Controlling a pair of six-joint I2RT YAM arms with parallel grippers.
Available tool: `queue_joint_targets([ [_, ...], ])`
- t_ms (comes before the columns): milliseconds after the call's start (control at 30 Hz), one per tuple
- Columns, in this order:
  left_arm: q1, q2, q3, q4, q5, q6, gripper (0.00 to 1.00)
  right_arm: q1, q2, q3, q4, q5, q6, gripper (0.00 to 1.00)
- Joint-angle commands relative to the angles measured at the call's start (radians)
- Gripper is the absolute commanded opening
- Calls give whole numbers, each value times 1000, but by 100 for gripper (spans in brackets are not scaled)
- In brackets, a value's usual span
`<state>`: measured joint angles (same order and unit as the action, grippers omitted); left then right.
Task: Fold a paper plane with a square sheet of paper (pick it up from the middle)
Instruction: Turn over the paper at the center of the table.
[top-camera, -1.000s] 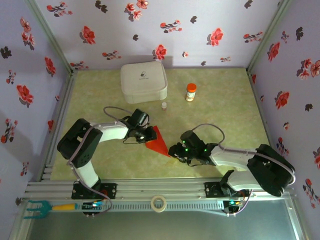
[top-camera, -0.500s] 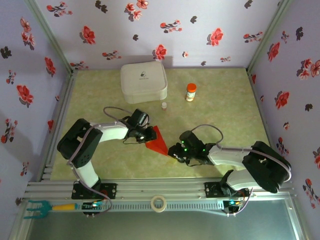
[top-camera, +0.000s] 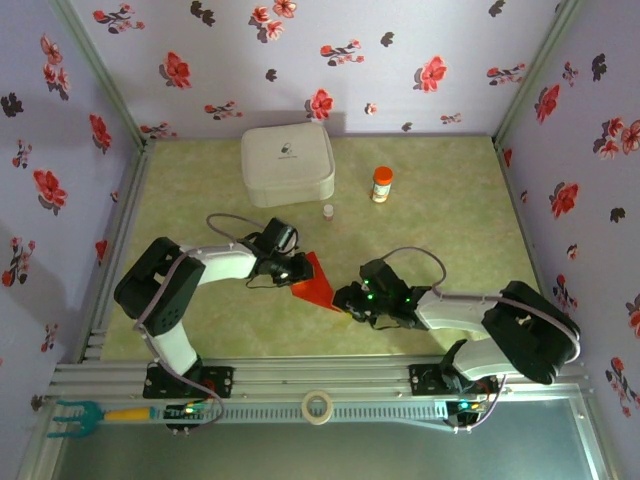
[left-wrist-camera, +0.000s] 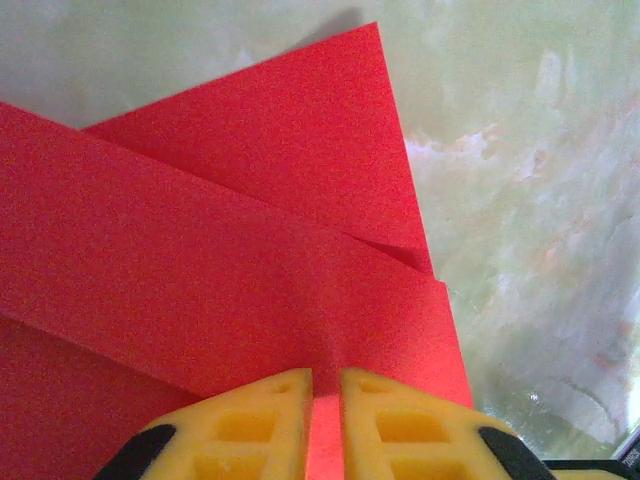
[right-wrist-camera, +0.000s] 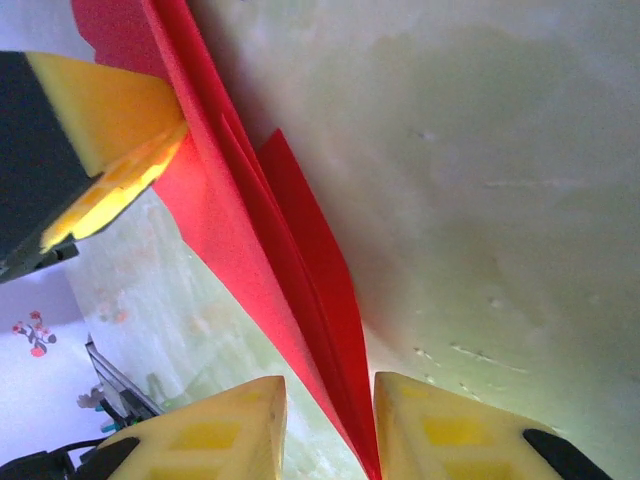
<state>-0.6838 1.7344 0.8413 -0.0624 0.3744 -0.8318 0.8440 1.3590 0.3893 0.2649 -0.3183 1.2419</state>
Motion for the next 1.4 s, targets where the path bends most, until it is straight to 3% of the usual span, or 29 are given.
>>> queue_joint_targets([
  [0, -5, -13, -13, -18, -9, -9, 16, -15, 30, -17, 73, -16, 7, 30],
  [433, -5, -16, -12, -7, 6, -22, 17, -37, 112, -27, 199, -70, -10, 25],
  [600, -5, -33, -4, -5, 8, -34, 18, -42, 123, -32, 209, -86, -24, 18],
  [900, -5, -144, -2, -7, -5, -40, 33, -46, 96, -34, 197, -97, -63, 7],
  [1067, -5, -245, -29, -8, -51, -32, 43, -45, 33, -17, 111, -75, -127, 5],
  [1367, -6, -441, -88, -20, -150, -4, 47, -42, -98, 92, -223, 58, -289, 3],
])
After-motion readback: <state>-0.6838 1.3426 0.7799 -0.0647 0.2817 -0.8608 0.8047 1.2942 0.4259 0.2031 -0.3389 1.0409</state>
